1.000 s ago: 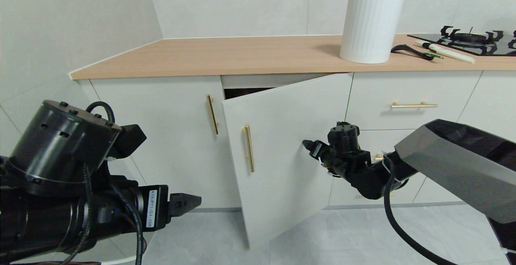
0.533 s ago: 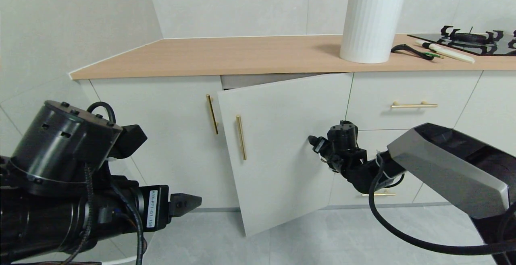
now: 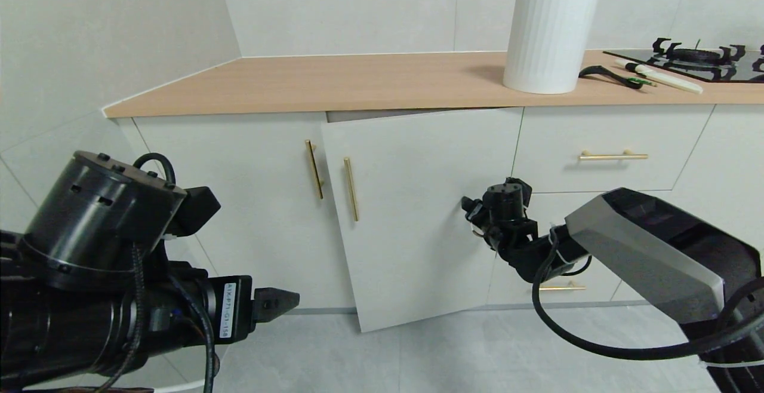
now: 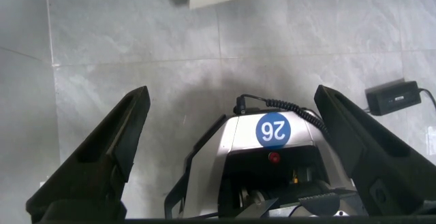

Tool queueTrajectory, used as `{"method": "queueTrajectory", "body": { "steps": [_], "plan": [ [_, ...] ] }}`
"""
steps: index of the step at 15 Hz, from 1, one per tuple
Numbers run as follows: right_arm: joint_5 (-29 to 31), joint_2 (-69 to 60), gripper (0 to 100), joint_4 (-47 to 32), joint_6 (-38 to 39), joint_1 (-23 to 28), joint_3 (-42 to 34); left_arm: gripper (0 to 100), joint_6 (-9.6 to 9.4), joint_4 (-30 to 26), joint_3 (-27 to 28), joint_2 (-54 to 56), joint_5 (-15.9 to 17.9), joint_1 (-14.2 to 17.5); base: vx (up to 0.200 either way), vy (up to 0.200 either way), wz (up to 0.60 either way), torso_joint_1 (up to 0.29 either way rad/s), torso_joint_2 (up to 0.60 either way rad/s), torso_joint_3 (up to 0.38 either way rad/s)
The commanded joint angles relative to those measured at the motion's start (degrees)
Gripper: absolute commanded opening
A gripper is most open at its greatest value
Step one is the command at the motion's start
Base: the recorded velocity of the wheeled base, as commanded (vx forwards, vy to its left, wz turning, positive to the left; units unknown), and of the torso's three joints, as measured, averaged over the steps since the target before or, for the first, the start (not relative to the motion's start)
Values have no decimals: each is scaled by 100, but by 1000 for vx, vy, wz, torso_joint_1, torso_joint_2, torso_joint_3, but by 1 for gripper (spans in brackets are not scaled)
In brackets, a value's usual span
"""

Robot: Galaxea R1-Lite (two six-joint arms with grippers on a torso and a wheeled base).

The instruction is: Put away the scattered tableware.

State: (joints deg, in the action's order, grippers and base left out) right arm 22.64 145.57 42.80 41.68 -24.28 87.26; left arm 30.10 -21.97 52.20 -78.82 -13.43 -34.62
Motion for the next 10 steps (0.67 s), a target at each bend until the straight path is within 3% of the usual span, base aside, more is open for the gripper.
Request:
{"method": "queueTrajectory", "body": {
  "steps": [1,10],
  "plan": [
    [109,139,100,9,-2,20,212,100,5,-1,1,-10,-1,-1,0,0,0,0,0,0],
    [742,613,100,-26,-37,108,1012,100,5,-1,1,-28,-1,-1,0,0,0,0,0,0]
  ]
}}
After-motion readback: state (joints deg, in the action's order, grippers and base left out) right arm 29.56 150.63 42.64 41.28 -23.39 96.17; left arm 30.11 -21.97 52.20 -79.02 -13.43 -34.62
